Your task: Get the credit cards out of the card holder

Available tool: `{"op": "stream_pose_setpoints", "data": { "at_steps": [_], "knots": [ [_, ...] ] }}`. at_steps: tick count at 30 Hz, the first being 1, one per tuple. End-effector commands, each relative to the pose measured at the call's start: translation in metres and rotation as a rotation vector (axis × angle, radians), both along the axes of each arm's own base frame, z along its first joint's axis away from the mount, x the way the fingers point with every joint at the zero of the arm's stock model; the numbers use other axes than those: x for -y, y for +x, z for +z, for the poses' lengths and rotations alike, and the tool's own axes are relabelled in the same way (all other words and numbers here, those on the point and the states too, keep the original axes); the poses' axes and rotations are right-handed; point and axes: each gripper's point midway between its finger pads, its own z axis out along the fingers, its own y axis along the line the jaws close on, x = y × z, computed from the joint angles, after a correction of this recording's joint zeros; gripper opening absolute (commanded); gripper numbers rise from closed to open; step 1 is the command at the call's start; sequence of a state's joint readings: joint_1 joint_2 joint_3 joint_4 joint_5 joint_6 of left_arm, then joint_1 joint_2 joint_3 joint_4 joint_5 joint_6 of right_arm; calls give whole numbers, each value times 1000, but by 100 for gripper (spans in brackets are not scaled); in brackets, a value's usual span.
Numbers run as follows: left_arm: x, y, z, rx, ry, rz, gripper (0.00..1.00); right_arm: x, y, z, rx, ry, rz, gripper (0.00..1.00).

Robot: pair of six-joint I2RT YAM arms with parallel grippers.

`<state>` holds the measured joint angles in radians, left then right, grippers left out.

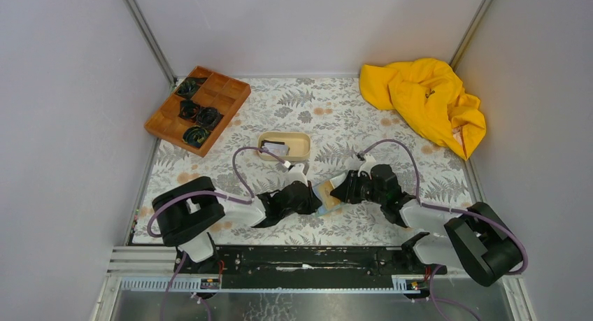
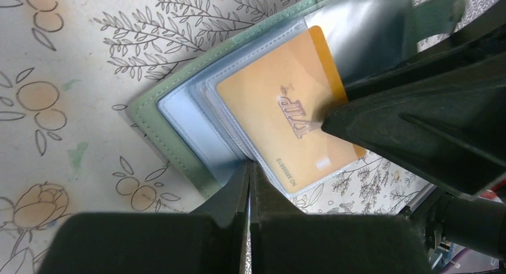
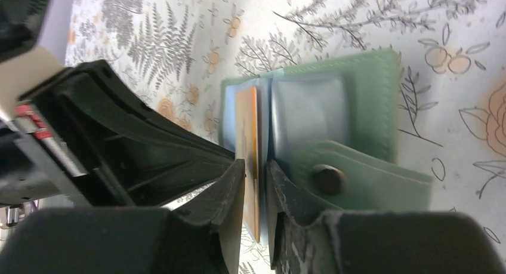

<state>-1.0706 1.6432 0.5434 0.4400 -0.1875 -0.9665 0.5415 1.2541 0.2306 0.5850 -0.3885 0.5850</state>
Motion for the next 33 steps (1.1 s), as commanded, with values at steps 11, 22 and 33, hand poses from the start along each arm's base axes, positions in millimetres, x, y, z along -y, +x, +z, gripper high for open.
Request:
{"op": "stream_pose_setpoints", "data": {
  "at_steps": [11,22,33],
  "knots": [
    [-4,-8,-41,-66,120,-55,0,-24,-52,28,-52,129,257,26],
    [-7,-7,-40,-62,126,-45,0,-15,-41,17,-57,33,199,8],
    [-3,-3,-41,-51,151,-61,0,8,-22,27,-13,-90,54,0]
  ]
}}
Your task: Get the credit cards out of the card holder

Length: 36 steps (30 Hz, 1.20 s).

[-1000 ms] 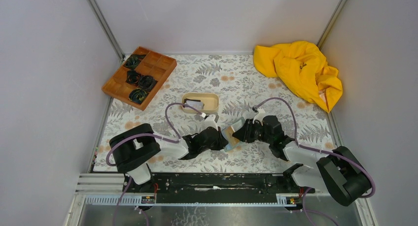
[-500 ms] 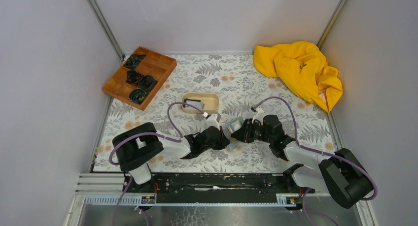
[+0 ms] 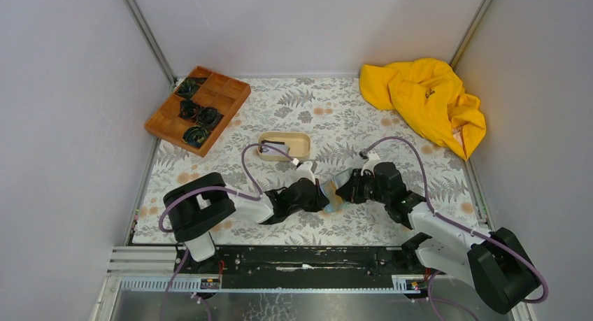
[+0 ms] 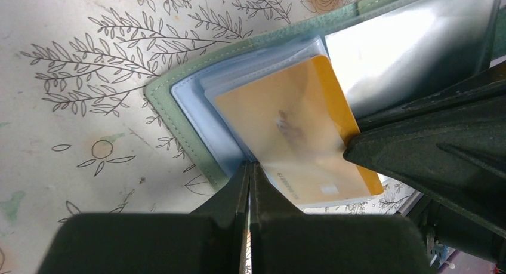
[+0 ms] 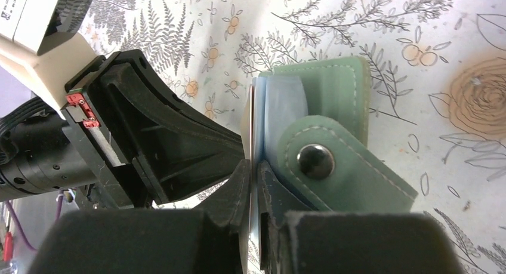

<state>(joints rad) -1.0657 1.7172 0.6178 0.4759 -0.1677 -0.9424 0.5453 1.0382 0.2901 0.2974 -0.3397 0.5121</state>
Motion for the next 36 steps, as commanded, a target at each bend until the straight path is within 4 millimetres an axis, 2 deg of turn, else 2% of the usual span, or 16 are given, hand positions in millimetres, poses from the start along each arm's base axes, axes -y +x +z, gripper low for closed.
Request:
{"op": "stream_pose_setpoints", "data": {
  "at_steps": [1,8,12,24,32,36],
  "knots": [
    [-26,-13,-46,-70,178,-34,0,-2,-17,2,-70,-33,43,0],
    [-30,-11,-53,-81,200,-34,0,21,-3,-6,-98,-118,-61,0],
    [-36,-9,-61,-96,208,-26,0,35,6,-3,-98,-125,-114,0],
    [-57,-3,-80,-144,205,8,0,56,14,-6,-120,-165,-192,0],
    [-68,1,-80,-145,208,27,0,67,17,-5,-125,-172,-242,0],
    [-72,3,-75,-134,200,35,0,77,22,0,-109,-180,-290,0]
  ]
}}
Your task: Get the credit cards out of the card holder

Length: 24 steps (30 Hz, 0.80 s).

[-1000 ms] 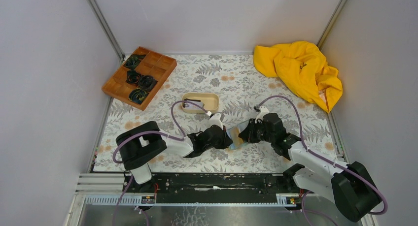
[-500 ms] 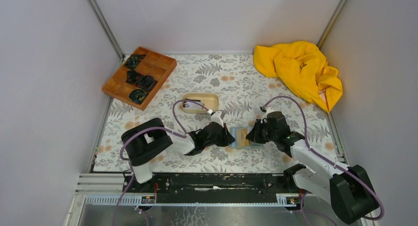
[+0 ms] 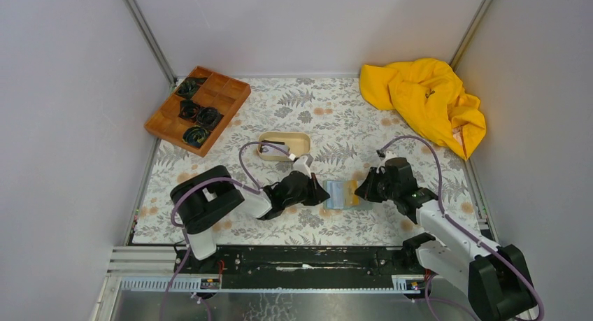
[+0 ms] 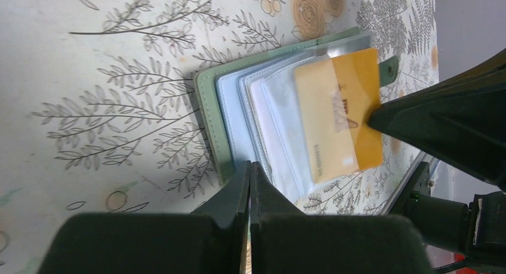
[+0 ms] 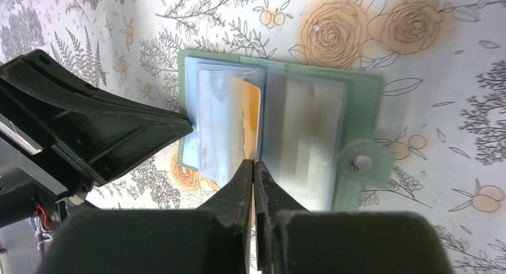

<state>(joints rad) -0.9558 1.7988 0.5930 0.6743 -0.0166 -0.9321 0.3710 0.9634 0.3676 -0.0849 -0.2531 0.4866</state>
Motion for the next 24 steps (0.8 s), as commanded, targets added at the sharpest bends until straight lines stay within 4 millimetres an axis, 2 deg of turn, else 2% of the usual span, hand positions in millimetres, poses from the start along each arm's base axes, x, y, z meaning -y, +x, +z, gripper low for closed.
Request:
{"op": "stream_pose_setpoints", "data": {
  "at_steps": [1,5,8,10,13,15,17,21,24],
  "knots": [
    [-74,-20,-71,-116,315,50,0,16,17,19,66,-36,-82,0],
    [-76,-17,-61,-92,317,55,0,31,23,31,100,-36,-150,0],
    [-75,-13,-51,-59,315,54,2,25,24,48,143,2,-127,0],
    [-71,-7,-41,-29,315,47,8,17,25,65,200,47,-81,0],
    [-59,4,-14,28,300,30,19,0,25,97,305,142,0,0],
    [-49,12,17,85,255,19,37,-8,26,114,343,181,42,0],
    [-41,20,45,131,224,15,44,-13,28,119,348,199,65,0],
    [-46,28,74,185,238,43,46,-25,38,130,370,261,95,0],
    [-62,32,83,209,269,94,47,-38,49,141,381,334,117,0]
  ]
}}
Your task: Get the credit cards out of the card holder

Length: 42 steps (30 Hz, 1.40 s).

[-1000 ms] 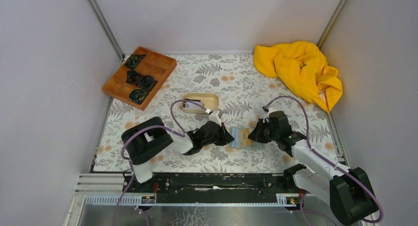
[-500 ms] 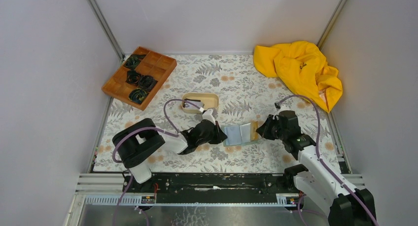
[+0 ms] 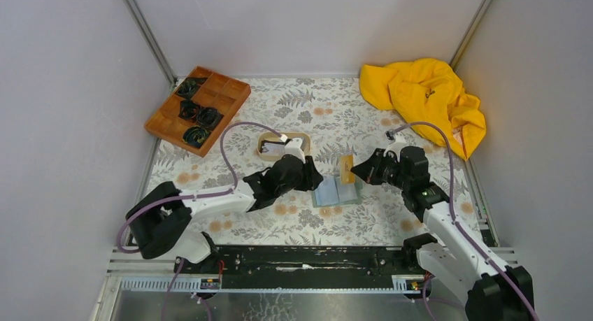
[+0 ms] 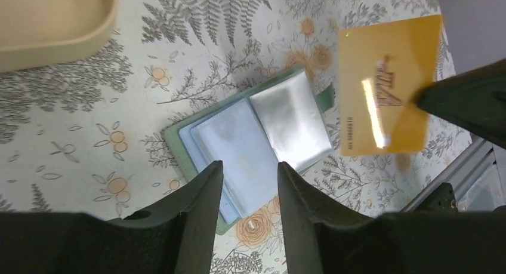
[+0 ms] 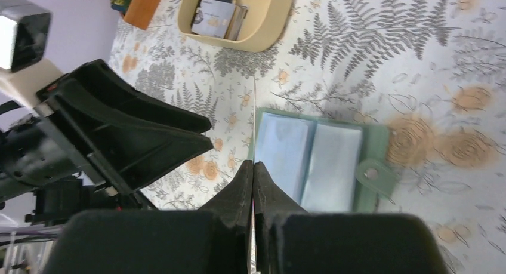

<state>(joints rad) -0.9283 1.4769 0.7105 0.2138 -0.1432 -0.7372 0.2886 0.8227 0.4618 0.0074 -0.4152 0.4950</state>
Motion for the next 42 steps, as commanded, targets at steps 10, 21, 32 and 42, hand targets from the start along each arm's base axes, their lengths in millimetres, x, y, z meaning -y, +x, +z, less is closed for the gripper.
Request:
{"op": "stream_pose_setpoints", "data": {
  "at_steps": [10,21,32,42],
  "knots": [
    [-88,41,60,121,-65,66,66,-64,-14,58,12,279,448,0],
    [-45,8,101,99,-310,-396,59,-97,-66,59,-9,259,708,0],
    [-42,-15,131,157,-402,-506,57,-107,-71,52,-30,263,754,0],
    [-40,-40,125,136,-478,-608,53,-109,-66,57,-19,262,747,0]
  ]
}}
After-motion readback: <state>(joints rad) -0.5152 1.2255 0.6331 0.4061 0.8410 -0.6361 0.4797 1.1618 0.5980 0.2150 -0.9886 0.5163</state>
